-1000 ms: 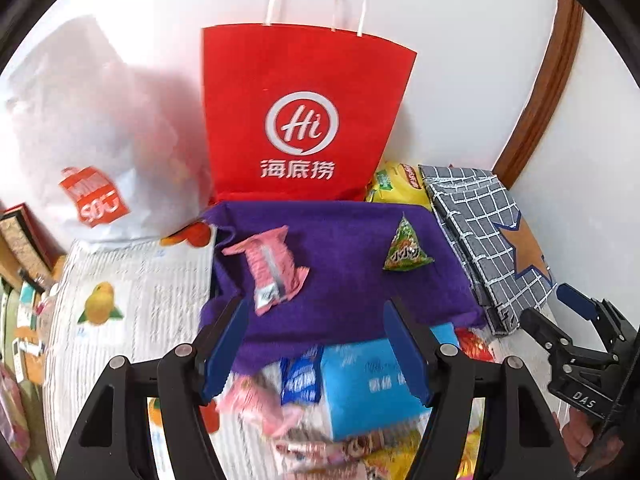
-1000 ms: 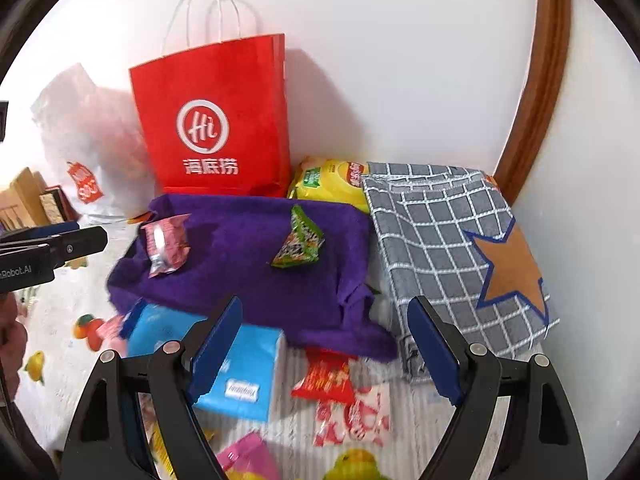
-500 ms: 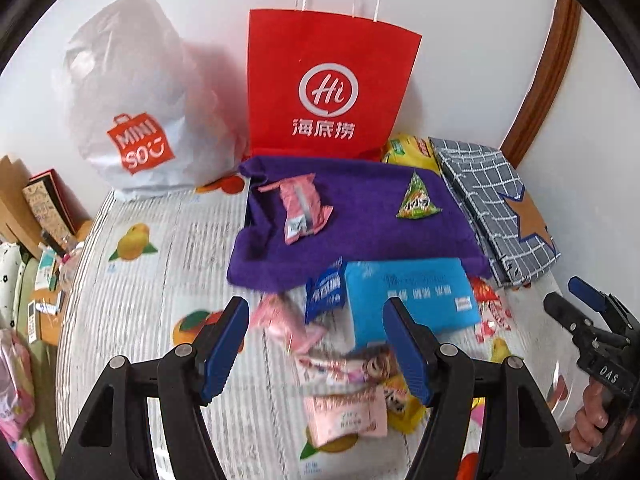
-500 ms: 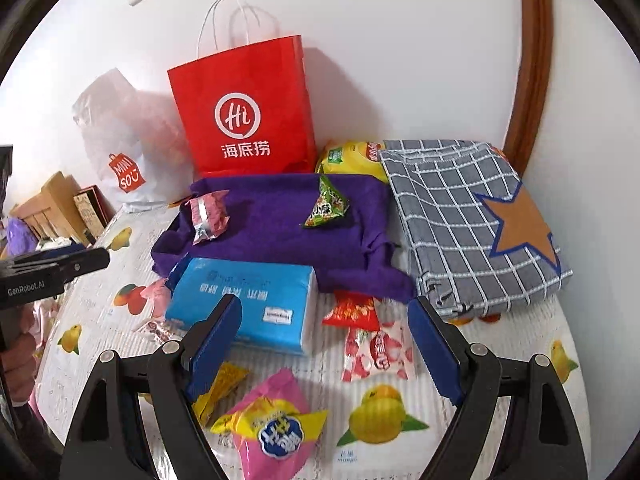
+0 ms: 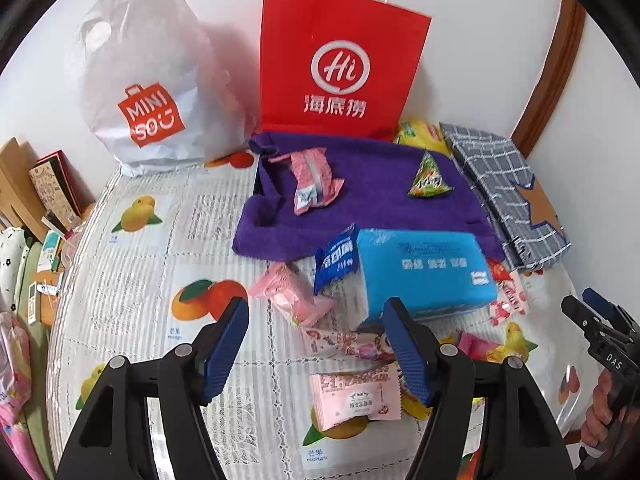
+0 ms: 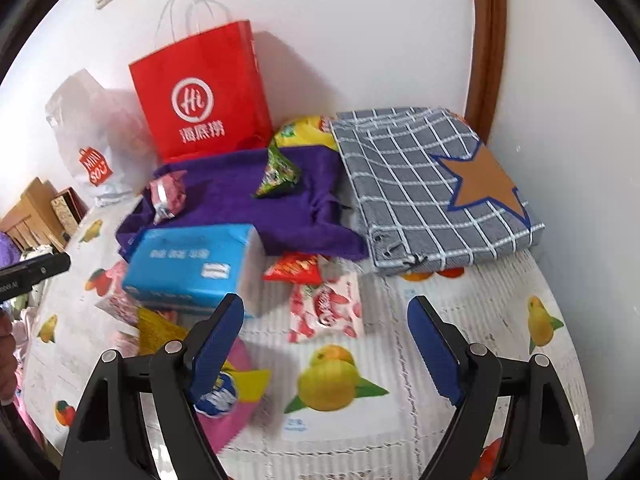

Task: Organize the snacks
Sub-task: 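Grasp the white-pink lychee candy bag with the right tool, then grasp the blue snack packet with the left tool while the right tool lifts the lychee bag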

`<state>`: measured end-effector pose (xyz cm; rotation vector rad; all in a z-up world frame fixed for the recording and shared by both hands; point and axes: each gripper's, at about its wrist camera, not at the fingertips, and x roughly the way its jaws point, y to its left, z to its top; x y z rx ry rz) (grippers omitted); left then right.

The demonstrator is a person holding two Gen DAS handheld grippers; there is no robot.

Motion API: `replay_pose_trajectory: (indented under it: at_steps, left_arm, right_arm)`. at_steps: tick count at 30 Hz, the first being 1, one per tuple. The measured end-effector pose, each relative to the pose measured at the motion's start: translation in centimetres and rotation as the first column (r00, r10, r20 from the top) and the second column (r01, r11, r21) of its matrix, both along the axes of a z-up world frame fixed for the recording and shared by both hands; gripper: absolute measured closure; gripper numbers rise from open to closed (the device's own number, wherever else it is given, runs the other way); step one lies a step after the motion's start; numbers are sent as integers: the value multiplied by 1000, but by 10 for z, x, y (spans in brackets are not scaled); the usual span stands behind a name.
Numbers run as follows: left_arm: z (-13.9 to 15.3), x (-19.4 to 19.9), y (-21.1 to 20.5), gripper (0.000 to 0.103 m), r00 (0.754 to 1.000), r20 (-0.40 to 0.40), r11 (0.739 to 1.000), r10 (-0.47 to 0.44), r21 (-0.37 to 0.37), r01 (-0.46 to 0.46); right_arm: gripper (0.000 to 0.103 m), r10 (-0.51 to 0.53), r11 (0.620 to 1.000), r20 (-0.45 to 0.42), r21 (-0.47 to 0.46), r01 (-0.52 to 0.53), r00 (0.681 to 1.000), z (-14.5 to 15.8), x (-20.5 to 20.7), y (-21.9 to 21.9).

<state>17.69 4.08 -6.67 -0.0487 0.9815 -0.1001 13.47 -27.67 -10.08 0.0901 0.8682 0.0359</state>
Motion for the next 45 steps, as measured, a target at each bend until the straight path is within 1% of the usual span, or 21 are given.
replay_pose_trajectory:
  at_steps: [5,8,12,16,20,25,26,30,31,33,34,36,39,40,41,45]
  left_arm:
    - [-15,3,4,35,1000,-28,1000,13,-4,-13]
    - [-22,6,8,35,999,-41,1000,22,-12,-22]
    - [-30,13,10,35,998,-57,999,32,4,-31]
    - [-36,22,11,35,997,-70,999,39,8,-38]
    - [-41,30,13,35,996,-77,999,41,-3,-41]
    - [-43,36,16,35,996,-75,999,40,4,-40]
    - [-43,37,17,35,996,-77,999,45,2,-45]
    - [-43,39,26,35,995,-79,998,67,-14,-68]
    - [-43,39,28,35,994,-78,997,70,-15,-72]
    - [-44,38,32,35,994,-77,997,79,-12,-80]
    - [-44,37,34,35,994,-76,996,83,-11,-84]
    - [-44,36,38,35,993,-75,996,90,-12,-91]
    - [-45,33,44,35,992,-79,995,97,-8,-98]
    - [-45,32,45,35,992,-81,995,95,-10,-96]
    - [-47,31,45,35,992,-86,996,93,-10,-94]
    - [-49,28,44,35,992,-89,996,86,-25,-89]
  right_arm:
    - [27,13,1000,-43,-8,-14,999,-28,12,1]
    - [27,35,999,-65,6,-35,997,-44,23,3]
    - [27,57,998,-96,6,-57,994,-63,41,5]
    - [27,62,998,-129,1,-62,990,-81,61,3]
    - [27,63,998,-151,20,-61,987,-93,76,0]
    - [27,83,997,-141,4,-83,987,-95,82,6]
    - [29,85,996,-139,-3,-86,987,-95,83,7]
    - [51,121,992,-128,-21,-124,984,-94,79,15]
    - [52,126,991,-126,-26,-130,984,-93,77,16]
    - [59,135,989,-111,-45,-141,985,-91,73,17]
    - [59,141,988,-108,-42,-147,984,-90,71,17]
    - [66,145,989,-109,-22,-149,983,-87,67,15]
    - [69,151,989,-96,19,-150,984,-80,61,11]
    - [69,148,989,-94,18,-147,985,-78,59,11]
    - [72,145,989,-90,11,-145,985,-75,55,12]
    - [72,147,989,-78,1,-148,986,-66,46,12]
